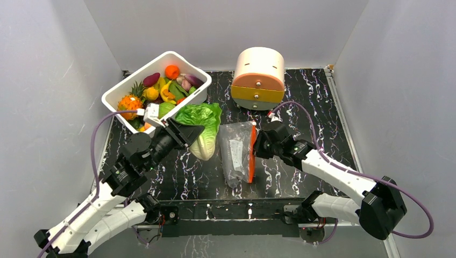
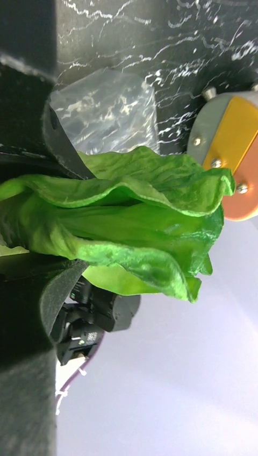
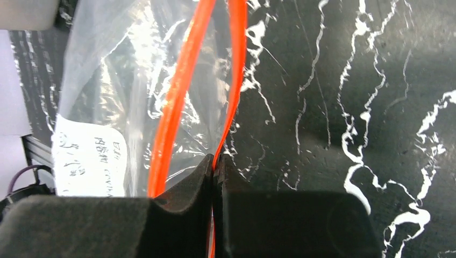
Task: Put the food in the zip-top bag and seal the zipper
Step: Place the fake vegetable in the zipper food storage bag.
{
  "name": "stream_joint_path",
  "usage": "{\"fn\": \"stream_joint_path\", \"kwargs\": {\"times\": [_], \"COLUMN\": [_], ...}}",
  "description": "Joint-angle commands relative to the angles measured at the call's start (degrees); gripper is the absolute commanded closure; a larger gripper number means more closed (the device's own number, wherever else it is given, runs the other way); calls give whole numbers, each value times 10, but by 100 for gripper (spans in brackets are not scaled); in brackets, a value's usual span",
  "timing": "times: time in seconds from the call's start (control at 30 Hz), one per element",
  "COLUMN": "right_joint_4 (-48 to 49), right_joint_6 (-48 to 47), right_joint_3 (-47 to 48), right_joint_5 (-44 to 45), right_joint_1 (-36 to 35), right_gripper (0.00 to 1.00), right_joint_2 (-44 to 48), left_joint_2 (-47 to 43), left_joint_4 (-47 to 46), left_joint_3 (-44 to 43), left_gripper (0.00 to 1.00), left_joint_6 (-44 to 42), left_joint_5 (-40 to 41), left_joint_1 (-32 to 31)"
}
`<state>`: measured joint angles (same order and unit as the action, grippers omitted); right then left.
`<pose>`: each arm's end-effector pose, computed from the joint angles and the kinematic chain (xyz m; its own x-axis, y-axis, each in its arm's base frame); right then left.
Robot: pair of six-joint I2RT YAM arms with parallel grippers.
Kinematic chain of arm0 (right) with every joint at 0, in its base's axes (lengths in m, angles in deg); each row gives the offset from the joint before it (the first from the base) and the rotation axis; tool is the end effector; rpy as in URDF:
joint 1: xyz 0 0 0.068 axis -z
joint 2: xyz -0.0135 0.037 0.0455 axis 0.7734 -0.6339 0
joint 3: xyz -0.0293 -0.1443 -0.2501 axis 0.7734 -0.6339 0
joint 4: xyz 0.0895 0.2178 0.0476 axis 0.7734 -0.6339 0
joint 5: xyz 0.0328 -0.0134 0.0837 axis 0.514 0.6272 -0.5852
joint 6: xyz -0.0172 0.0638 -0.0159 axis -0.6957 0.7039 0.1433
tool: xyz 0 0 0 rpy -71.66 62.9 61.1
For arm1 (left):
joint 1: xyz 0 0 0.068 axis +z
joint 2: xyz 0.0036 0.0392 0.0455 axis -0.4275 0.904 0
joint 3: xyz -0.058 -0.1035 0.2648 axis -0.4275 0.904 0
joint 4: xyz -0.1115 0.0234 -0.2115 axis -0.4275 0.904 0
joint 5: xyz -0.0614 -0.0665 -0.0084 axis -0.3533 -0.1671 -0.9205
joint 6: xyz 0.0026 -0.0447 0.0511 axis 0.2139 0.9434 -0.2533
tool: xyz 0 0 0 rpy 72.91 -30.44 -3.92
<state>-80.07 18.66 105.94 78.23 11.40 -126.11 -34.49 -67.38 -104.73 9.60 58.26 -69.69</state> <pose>0.1629 0.1353 0.2406 -0.8535 0.2390 -0.4631 -0.0412 0.8549 0.5171 0.0951 -0.0814 0.3859 -0.4192 -0.6509 -0.6329 0.4089 0.4870 -0.7717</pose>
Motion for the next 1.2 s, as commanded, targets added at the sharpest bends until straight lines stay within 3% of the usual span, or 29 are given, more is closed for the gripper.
{"fn": "stream_joint_path", "kwargs": {"times": [0.0,0.33,0.5,0.8,0.93,1.17], "right_joint_4": [20,107,145,182,191,87], "right_joint_6": [-21,19,55,85,94,88], "right_joint_3": [67,97,88,85,84,114], "right_joint_5": [5,-73,-96,-103,-100,-36], "right_joint_1": [-2,-24,-31,-39,-39,-39], "right_gripper": [100,100,100,100,100,100], "right_joint_2": [14,22,23,22,36,27], "left_joint_2": [33,96,109,185,194,188], "left_joint_4": [-97,-144,-305,-425,-382,-249], "left_joint_3": [3,-31,25,47,58,62], "left_gripper": [84,85,86,92,93,94], "left_joint_6": [-1,-12,34,12,-27,-80], "left_joint_5": [-89,-117,-118,-106,-67,26], "left_joint_1": [-1,-1,-1,-1,-1,-1]}}
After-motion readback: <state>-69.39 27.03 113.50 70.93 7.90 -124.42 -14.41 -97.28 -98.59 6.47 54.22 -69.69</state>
